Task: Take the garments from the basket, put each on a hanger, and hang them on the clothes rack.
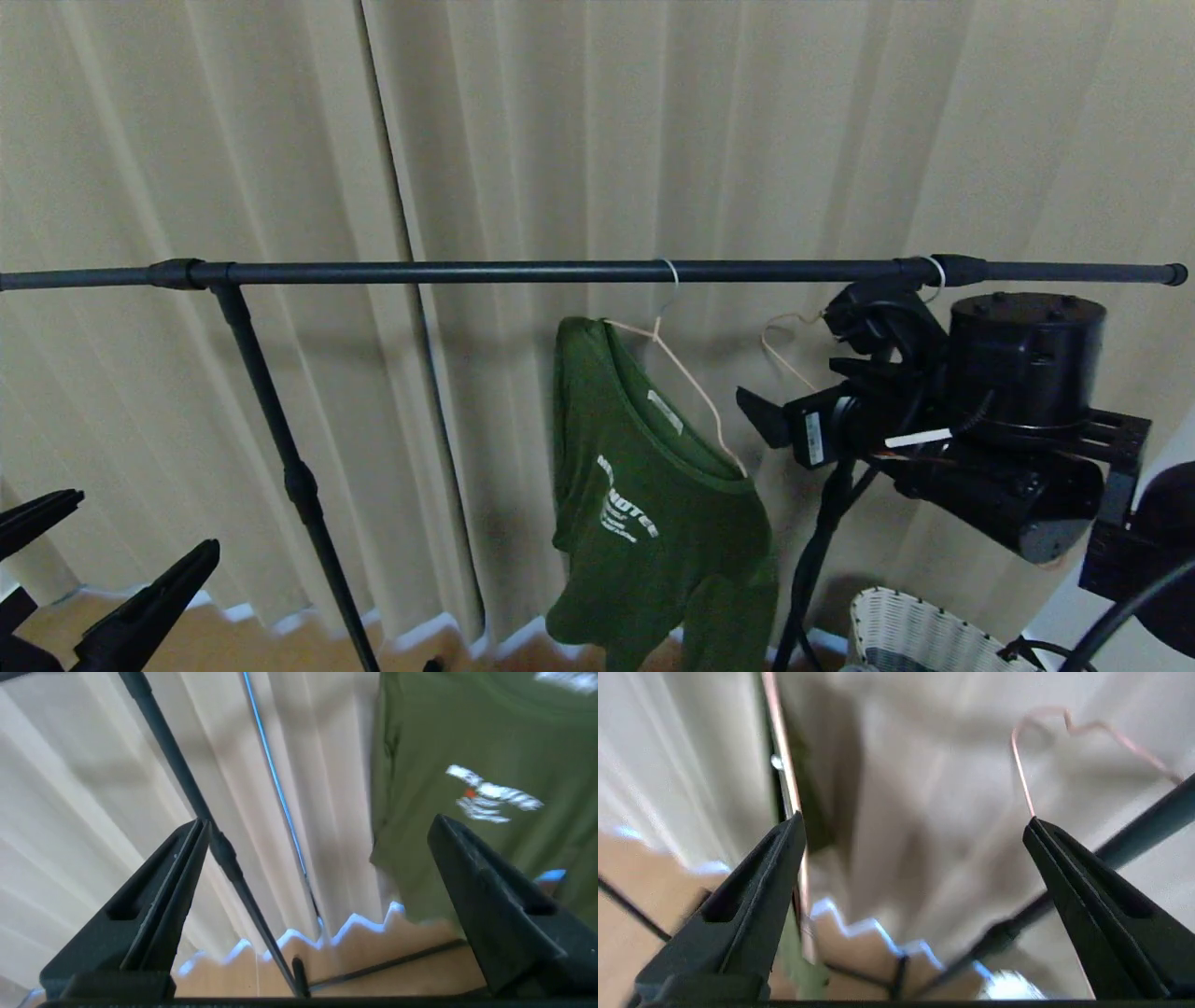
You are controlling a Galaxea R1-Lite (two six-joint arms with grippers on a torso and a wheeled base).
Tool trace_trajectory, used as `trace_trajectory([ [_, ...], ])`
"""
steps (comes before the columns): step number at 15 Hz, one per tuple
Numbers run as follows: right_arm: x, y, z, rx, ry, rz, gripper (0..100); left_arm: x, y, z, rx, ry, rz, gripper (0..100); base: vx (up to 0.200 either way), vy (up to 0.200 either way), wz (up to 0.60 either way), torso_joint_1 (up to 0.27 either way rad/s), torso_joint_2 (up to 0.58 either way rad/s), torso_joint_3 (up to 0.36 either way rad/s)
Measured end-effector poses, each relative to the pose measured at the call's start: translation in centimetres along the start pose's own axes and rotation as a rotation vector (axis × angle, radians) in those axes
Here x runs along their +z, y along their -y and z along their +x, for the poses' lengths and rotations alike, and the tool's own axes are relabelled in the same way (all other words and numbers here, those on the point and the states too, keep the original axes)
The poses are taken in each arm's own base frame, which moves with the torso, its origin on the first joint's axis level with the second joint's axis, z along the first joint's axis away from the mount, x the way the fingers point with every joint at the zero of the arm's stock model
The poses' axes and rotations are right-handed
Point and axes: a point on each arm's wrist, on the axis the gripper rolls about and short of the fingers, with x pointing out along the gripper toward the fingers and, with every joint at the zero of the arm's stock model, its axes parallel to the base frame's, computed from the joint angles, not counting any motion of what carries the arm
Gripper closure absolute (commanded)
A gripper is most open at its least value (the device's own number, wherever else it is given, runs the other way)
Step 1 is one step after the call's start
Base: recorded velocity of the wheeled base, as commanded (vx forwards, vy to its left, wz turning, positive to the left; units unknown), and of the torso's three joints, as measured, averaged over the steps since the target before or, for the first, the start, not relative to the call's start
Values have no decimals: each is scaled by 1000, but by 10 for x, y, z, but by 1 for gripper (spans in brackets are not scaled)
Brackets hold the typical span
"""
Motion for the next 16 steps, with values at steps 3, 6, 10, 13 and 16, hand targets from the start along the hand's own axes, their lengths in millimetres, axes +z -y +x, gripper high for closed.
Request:
trace_trajectory([
  [3,-6,13,-30,11,26,13,0,-6,-1,-20,54,66,-9,0,0,0,0,0,0,0],
  [6,-16,36,-65,-40,24,16,0,-27,-1,-44,199,30,-19,0,0,0,0,0,0,0],
  [10,-41,72,-117,-164,-49,27,0,-67,11,-79,291,-55,-29,0,0,0,0,0,0,0],
  [13,-66,84,-154,-231,-99,41,0,-87,17,-88,315,-29,-121,0,0,0,0,0,0,0],
  [16,-89,89,-176,-283,-133,55,0,-92,19,-90,314,5,-156,0,0,0,0,0,0,0],
])
